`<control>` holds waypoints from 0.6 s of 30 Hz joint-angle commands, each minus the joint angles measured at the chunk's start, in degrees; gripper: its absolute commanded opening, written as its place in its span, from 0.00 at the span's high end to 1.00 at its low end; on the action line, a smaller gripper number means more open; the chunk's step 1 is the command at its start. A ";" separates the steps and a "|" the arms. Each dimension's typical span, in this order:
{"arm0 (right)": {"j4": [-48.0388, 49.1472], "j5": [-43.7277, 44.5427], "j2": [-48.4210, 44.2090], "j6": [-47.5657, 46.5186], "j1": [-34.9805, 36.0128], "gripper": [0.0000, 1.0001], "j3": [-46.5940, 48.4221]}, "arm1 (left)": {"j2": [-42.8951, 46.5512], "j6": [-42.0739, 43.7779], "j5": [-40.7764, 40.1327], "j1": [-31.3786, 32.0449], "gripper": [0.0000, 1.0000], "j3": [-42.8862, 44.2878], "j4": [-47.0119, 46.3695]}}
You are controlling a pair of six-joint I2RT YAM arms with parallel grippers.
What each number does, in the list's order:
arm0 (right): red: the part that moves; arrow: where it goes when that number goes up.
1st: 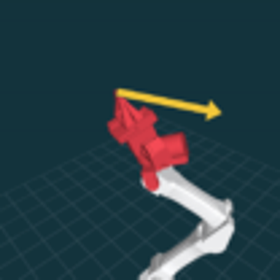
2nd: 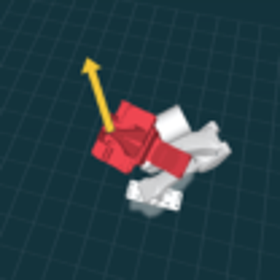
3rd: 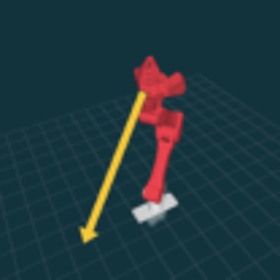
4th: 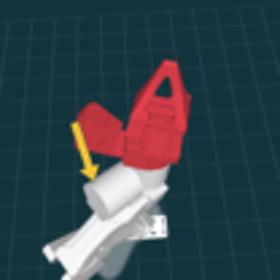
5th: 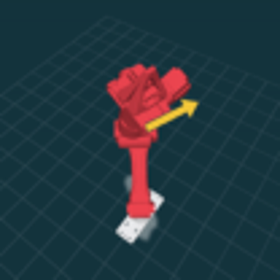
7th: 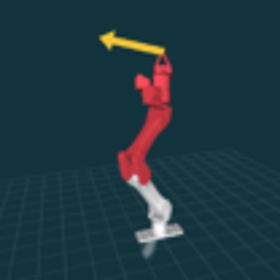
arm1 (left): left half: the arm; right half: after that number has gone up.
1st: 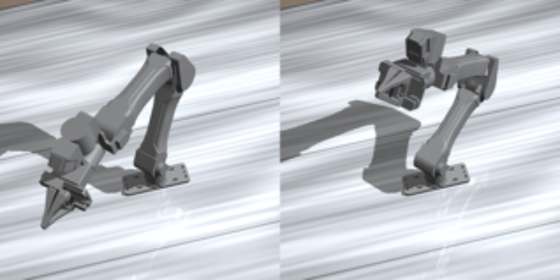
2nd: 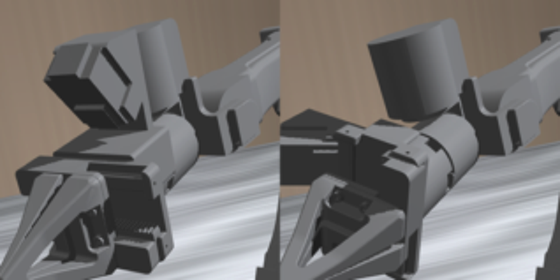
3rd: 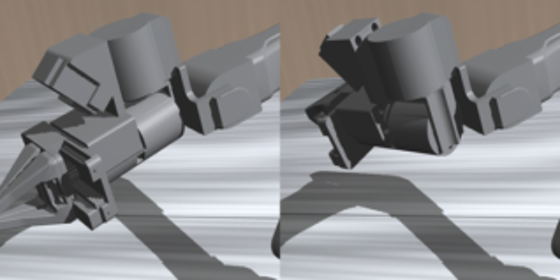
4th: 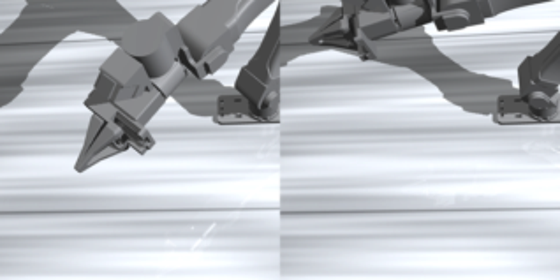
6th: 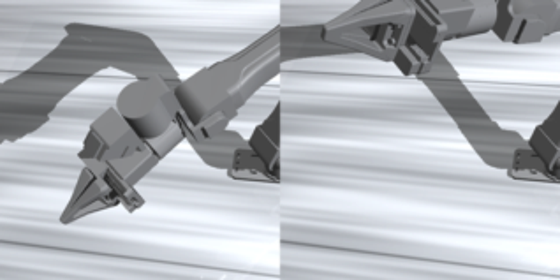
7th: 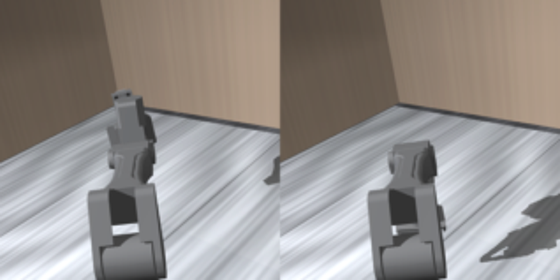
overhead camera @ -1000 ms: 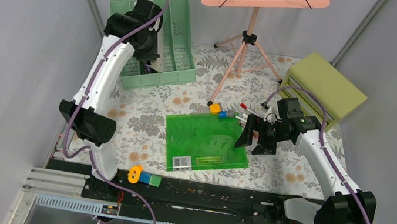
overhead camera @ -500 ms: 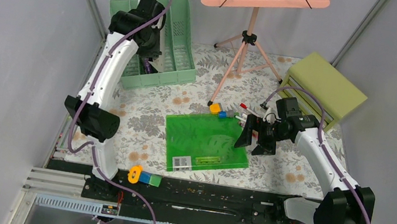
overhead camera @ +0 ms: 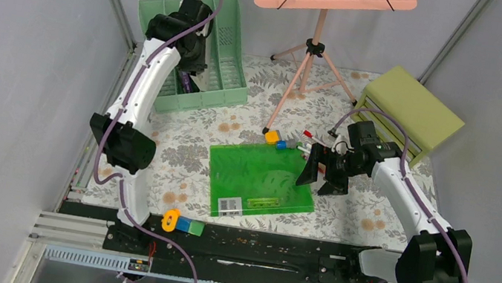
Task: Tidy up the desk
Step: Place the folder in the storage box.
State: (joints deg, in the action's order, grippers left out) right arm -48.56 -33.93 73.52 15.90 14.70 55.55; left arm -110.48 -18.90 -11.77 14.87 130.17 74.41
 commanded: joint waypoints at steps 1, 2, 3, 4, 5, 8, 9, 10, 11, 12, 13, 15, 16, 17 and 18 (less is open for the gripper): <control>-0.88 0.17 0.67 0.19 0.33 0.01 2.53 | -1.30 1.24 0.16 -1.75 0.69 3.70 -5.36; -0.88 0.23 0.78 0.19 0.37 0.01 2.59 | -1.42 1.16 0.60 -2.10 0.59 3.77 -5.40; -0.88 0.25 0.75 0.25 0.34 0.01 2.63 | -1.31 1.07 0.96 -2.39 0.49 3.69 -5.47; -0.91 0.27 0.83 0.22 0.32 0.01 2.59 | -1.06 1.22 1.21 -2.51 0.46 3.58 -5.53; -0.93 0.34 0.98 0.20 0.33 0.00 2.56 | -0.64 1.48 1.07 -2.57 0.40 3.30 -5.71; -0.86 0.27 1.17 0.19 0.33 0.01 2.33 | 2.71 1.80 0.46 -2.57 0.25 -0.96 -8.01; -0.84 0.23 1.19 0.16 0.33 0.00 2.24 | 4.60 1.88 0.62 -2.57 0.22 -3.70 -9.43; -0.69 0.20 1.22 0.11 0.34 0.00 2.14 | 6.45 1.81 0.57 -2.58 0.18 -6.67 -11.35; -0.53 0.06 1.23 0.23 0.33 0.01 2.00 | 8.57 1.53 0.23 -2.57 0.15 -9.67 -13.37; -0.48 -0.03 1.20 0.29 0.33 0.00 1.96 | 10.50 1.30 -0.21 -2.57 0.11 -12.43 -15.21; -0.44 -0.12 1.19 0.31 0.33 0.00 1.93 | 11.94 1.24 -0.60 -2.57 0.09 -14.93 -17.07; -0.37 -0.26 0.98 0.43 0.33 0.00 1.99 | 13.41 1.31 -1.08 -2.57 0.08 -17.23 -18.83; -0.44 -0.19 0.95 0.43 0.33 0.01 2.05 | 13.12 1.38 -1.12 -2.59 0.08 -17.06 -18.95; -0.46 -0.19 0.89 0.40 0.33 0.01 1.98 | 12.56 1.40 -1.03 -2.57 0.10 -16.53 -18.74; -0.43 -0.24 0.83 0.39 0.33 0.01 1.94 | 11.98 1.40 -0.77 -2.57 0.13 -15.89 -18.63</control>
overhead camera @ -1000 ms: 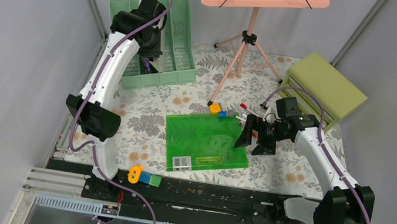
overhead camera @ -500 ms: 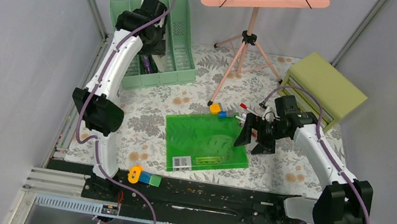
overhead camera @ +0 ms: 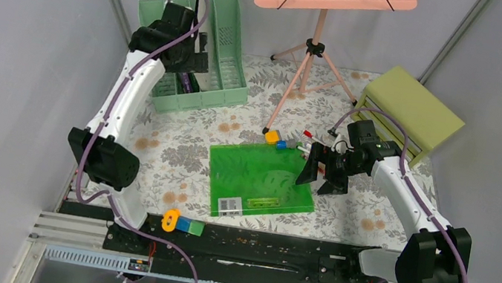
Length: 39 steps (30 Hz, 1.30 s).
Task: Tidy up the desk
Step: Place the folder in the storage box.
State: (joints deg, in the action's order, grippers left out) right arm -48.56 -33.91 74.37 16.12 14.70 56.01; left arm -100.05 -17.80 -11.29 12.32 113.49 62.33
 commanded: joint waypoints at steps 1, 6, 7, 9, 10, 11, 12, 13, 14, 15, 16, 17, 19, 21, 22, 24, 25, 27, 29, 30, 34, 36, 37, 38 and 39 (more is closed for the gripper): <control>-0.45 -0.20 -0.08 0.18 0.33 0.01 1.41 | 0.96 0.19 -0.97 -0.01 0.16 1.40 -6.54; -0.47 -0.15 -0.57 0.31 0.31 0.01 1.04 | -3.18 0.48 -0.41 -0.01 0.29 4.68 -6.53; -0.47 -0.15 -0.61 0.34 0.28 0.00 1.10 | -4.04 0.70 -0.84 -0.06 0.32 5.43 -6.40; -0.42 -0.11 -0.64 0.37 0.33 0.00 1.04 | -5.53 0.96 -0.89 -0.01 0.41 7.11 -6.33; -0.48 -0.04 -0.67 0.37 0.30 0.01 1.03 | -6.11 1.07 -0.61 -0.03 0.48 7.89 -6.29; -0.43 -0.02 -0.70 0.33 0.35 0.00 1.08 | -6.54 1.10 -0.51 -0.07 0.56 8.60 -6.29; -0.46 -0.03 -0.64 0.36 0.35 0.01 1.16 | -6.78 1.10 -0.60 -0.02 0.67 9.16 -6.13; -0.43 -0.13 -0.60 0.39 0.29 0.01 1.13 | -7.04 0.96 -0.89 -0.01 0.77 9.73 -6.03; -0.47 -0.11 -0.50 0.38 0.35 0.01 1.21 | -7.13 0.85 -1.03 -0.01 0.85 10.30 -5.87; -0.44 -0.10 -0.48 0.36 0.35 0.00 1.19 | -7.23 0.89 -1.12 -0.01 0.91 10.72 -5.81; -0.42 -0.15 -0.44 0.33 0.33 0.01 1.22 | -7.23 0.72 -1.30 -0.03 0.96 11.18 -5.57; -0.45 -0.22 -0.39 0.36 0.37 0.00 1.23 | -7.27 0.64 -1.55 -0.01 1.00 11.76 -5.23; -0.49 -0.14 -0.45 0.38 0.33 0.00 1.25 | -7.56 0.43 -1.96 -0.01 1.00 13.64 -4.11; -0.48 -0.14 -0.45 0.36 0.33 0.01 1.17 | -8.06 -0.27 -3.18 -0.01 1.00 16.17 -2.21; -0.39 -0.13 -0.41 0.43 0.33 0.01 1.08 | -8.58 -0.45 -3.55 -0.06 1.00 17.48 -1.19; -0.33 -0.24 -0.37 0.43 0.33 0.00 0.95 | -9.95 -0.83 -4.14 -0.01 1.00 20.49 0.54; -0.32 -0.20 -0.23 0.46 0.34 0.00 0.94 | -10.59 -0.95 -4.20 -0.01 1.00 21.66 1.28; -0.34 -0.32 -0.35 0.44 0.37 0.00 1.04 | -11.83 -1.01 -3.66 -0.01 1.00 22.91 1.41; -0.41 -0.22 -0.38 0.42 0.33 0.01 1.12 | -13.08 -1.21 -2.80 -0.10 1.00 23.57 1.47; -0.42 -0.21 -0.48 0.41 0.33 0.01 1.13 | -13.63 -1.43 -2.44 -0.22 1.00 23.75 1.47; -0.43 -0.21 -0.93 0.65 0.33 0.00 0.84 | -15.50 -1.87 0.51 -1.02 0.42 24.56 1.54; -0.46 -0.19 -1.09 0.79 0.33 0.01 0.70 | -15.36 -2.46 0.33 -1.07 0.18 24.35 1.51; -0.48 -0.34 -1.28 0.87 0.29 0.01 0.73 | -14.53 -2.77 0.23 -1.07 0.13 23.88 1.27; -0.47 -0.45 -1.47 1.08 0.33 0.01 0.76 | -13.73 -2.84 0.22 -1.07 0.09 23.31 0.90; -0.42 -0.52 -1.72 1.17 0.33 0.00 0.88 | -12.79 -2.97 0.29 -1.07 0.05 22.29 0.29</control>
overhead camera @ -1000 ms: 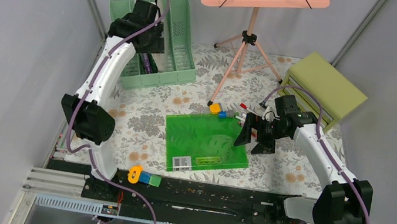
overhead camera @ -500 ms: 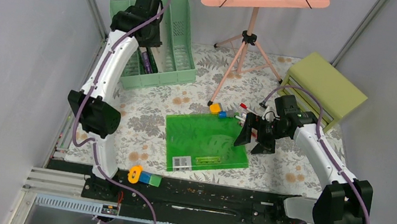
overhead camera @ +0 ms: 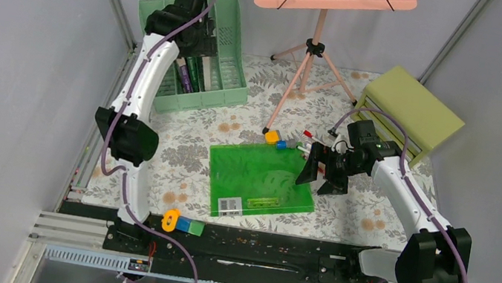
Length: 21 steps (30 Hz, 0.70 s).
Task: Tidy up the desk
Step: Place the folder in the storage box.
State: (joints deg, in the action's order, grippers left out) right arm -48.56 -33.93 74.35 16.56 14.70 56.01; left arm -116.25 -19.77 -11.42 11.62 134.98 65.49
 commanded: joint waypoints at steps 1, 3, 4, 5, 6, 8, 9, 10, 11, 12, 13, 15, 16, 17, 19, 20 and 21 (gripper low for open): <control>-0.47 -0.40 -1.93 0.83 0.33 0.00 0.93 | 4.76 -1.05 0.50 -0.37 0.03 -0.17 -3.57; -0.43 -0.30 -2.25 0.92 0.33 0.01 1.08 | 7.83 -1.25 0.95 -0.37 0.02 -2.44 -5.38; -0.48 -0.27 -2.47 1.00 0.35 0.00 1.05 | 9.66 -1.38 1.20 -0.37 0.01 -3.75 -6.29; -0.48 -0.30 -2.52 1.01 0.33 0.00 1.09 | 11.60 -1.59 1.36 -0.37 0.01 -5.41 -7.14; -0.49 -0.39 -2.49 0.95 0.34 0.01 1.01 | 13.84 -1.85 1.70 -0.37 0.01 -7.25 -8.00; -0.30 -0.48 -2.78 1.10 0.33 0.01 0.73 | 18.32 -2.24 2.91 -0.39 0.01 -11.02 -9.71; -0.10 -0.64 -3.05 1.22 0.33 0.01 0.48 | 20.69 -2.22 3.90 -0.37 0.01 -13.45 -10.68; 0.10 -0.80 -3.30 1.30 0.35 0.00 0.17 | 23.17 -2.23 5.07 -0.41 0.01 -15.99 -12.10; 0.35 -0.86 -3.55 1.48 0.33 0.01 -0.15 | 25.81 -2.51 6.00 -0.37 0.01 -18.84 -13.12; 0.56 -0.92 -3.83 1.65 0.33 0.01 -0.46 | 28.39 -3.06 7.22 -0.37 0.01 -21.94 -14.32; 0.67 -0.94 -4.04 1.74 0.33 0.00 -0.68 | 31.10 -3.27 8.80 -0.39 0.01 -25.31 -15.48; 0.70 -1.23 -4.14 1.79 0.33 0.01 -0.88 | 36.06 -4.29 10.81 -0.44 0.01 -31.73 -16.99; 0.67 -1.36 -4.30 1.78 0.35 0.00 -0.90 | 38.62 -4.67 11.77 -0.45 0.01 -35.10 -17.75; 0.65 -1.25 -4.65 1.86 0.36 0.00 -0.98 | 41.11 -5.08 12.94 -0.52 0.01 -38.25 -18.23; 0.58 -0.96 -5.11 1.90 0.34 0.01 -1.08 | 45.85 -7.24 13.49 -0.71 0.01 -44.95 -18.80; 0.60 -0.89 -5.28 1.90 0.33 0.01 -1.24 | 48.91 -8.53 14.97 -0.84 0.01 -48.84 -19.65; 0.64 -0.72 -5.40 1.94 0.35 0.00 -1.30 | 50.61 -9.23 16.00 -1.03 0.01 -52.77 -20.71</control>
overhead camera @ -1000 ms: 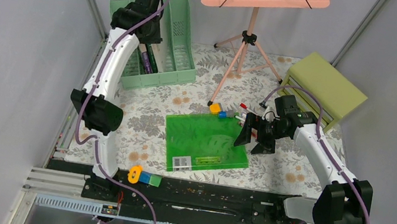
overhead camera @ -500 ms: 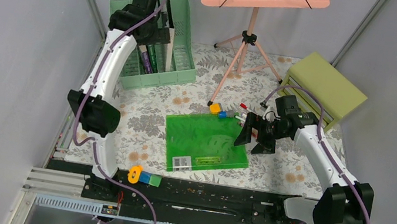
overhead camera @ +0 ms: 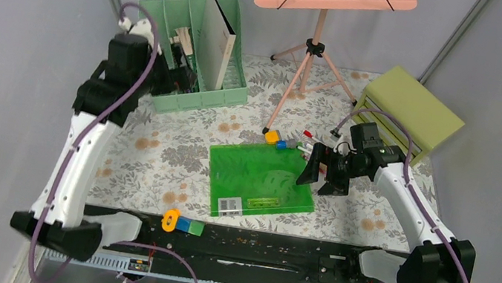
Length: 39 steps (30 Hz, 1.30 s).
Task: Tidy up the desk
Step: Place the folder in the storage box, then pick up the folder from the corner of the board.
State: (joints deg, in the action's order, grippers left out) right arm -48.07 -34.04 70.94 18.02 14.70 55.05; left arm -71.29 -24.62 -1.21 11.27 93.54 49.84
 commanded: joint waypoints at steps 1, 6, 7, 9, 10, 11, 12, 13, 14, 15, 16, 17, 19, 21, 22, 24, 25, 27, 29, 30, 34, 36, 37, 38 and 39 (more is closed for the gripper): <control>0.16 -0.59 -2.09 0.56 0.33 0.01 -0.42 | 8.48 -5.00 7.02 -0.72 0.01 -14.85 -5.89; 0.26 -0.08 -2.55 0.85 0.33 0.01 -0.80 | 16.92 -10.24 11.09 -0.90 0.01 -31.69 -8.68; 0.29 0.07 -2.73 0.89 0.35 0.01 -0.92 | 18.17 -11.31 11.94 -0.91 0.01 -34.16 -9.07; 0.26 0.80 -3.00 1.11 0.33 0.01 -1.10 | 20.28 -13.60 13.82 -0.92 0.01 -38.84 -10.06; 0.26 1.04 -3.12 1.11 0.33 0.01 -1.24 | 21.39 -14.87 15.12 -0.90 0.01 -41.47 -11.11; 0.31 1.26 -3.19 1.17 0.32 0.01 -1.36 | 22.47 -16.28 16.37 -0.91 0.01 -44.17 -12.34; 0.29 1.48 -3.20 1.21 0.33 0.01 -1.46 | 23.49 -17.99 17.55 -0.90 0.01 -46.77 -13.77; 0.41 1.55 -3.23 1.26 0.33 0.01 -1.58 | 24.50 -19.64 18.67 -0.90 0.01 -49.26 -15.09; 0.37 1.76 -3.19 1.31 0.33 0.01 -1.59 | 25.40 -21.21 19.98 -0.90 0.01 -51.62 -16.76; 0.38 2.05 -3.13 1.27 0.33 0.01 -1.61 | 26.27 -23.09 20.90 -0.86 0.01 -53.88 -18.21; 0.44 2.49 -2.98 1.27 0.36 0.01 -1.54 | 26.96 -24.30 21.59 -0.84 0.01 -55.86 -19.34; 0.54 3.25 -2.83 1.59 0.33 0.01 -1.52 | 27.46 -25.57 22.07 -0.81 0.01 -57.53 -20.30; 0.52 5.78 -2.13 2.83 0.33 0.01 -1.32 | 27.90 -27.37 22.89 -0.75 0.01 -60.06 -22.14; 0.37 7.17 -0.96 3.17 0.25 0.01 -0.94 | 27.14 -28.13 23.61 -0.65 0.01 -61.70 -23.48; 0.30 7.63 -0.39 3.29 0.17 0.01 -0.77 | 25.98 -28.23 24.00 -0.49 0.01 -62.15 -23.86; 0.35 8.45 0.46 3.63 -0.25 0.01 -0.57 | 23.31 -27.91 25.00 -0.17 0.01 -62.42 -24.30; 0.31 9.08 0.84 3.66 -0.59 0.01 -0.51 | 21.76 -27.53 25.94 0.05 0.01 -62.38 -24.56; 0.27 10.42 1.83 3.39 -1.48 0.01 -0.12 | 18.39 -26.81 26.81 0.88 0.01 -61.96 -24.92; 0.27 11.06 3.15 2.98 -2.76 0.01 0.25 | 15.21 -26.26 26.83 2.19 0.01 -61.29 -25.09; 0.32 11.21 3.99 2.72 -3.50 0.01 0.42 | 13.55 -25.99 26.85 2.74 0.01 -60.94 -25.22; 0.87 10.74 7.62 1.98 -5.43 0.01 0.76 | 6.25 -25.59 26.44 5.35 0.04 -58.92 -24.50; 1.46 10.38 9.57 2.00 -5.55 0.01 0.49 | 3.40 -25.39 24.99 7.00 0.08 -57.31 -23.27; 1.79 10.24 10.59 2.06 -5.56 0.01 0.28 | 2.38 -25.51 23.99 7.62 0.10 -56.64 -22.18; 2.35 10.25 11.45 2.29 -5.51 0.01 -0.05 | 1.38 -25.74 23.33 8.22 0.11 -56.04 -21.64; 2.78 10.29 12.28 2.56 -5.56 0.01 -0.69 | 0.64 -26.06 22.92 8.91 0.11 -55.63 -21.41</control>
State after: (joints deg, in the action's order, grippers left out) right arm -46.85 -24.45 80.60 20.71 9.32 53.82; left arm -68.49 -50.78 23.51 18.06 33.52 27.83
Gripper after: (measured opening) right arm 0.990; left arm 0.903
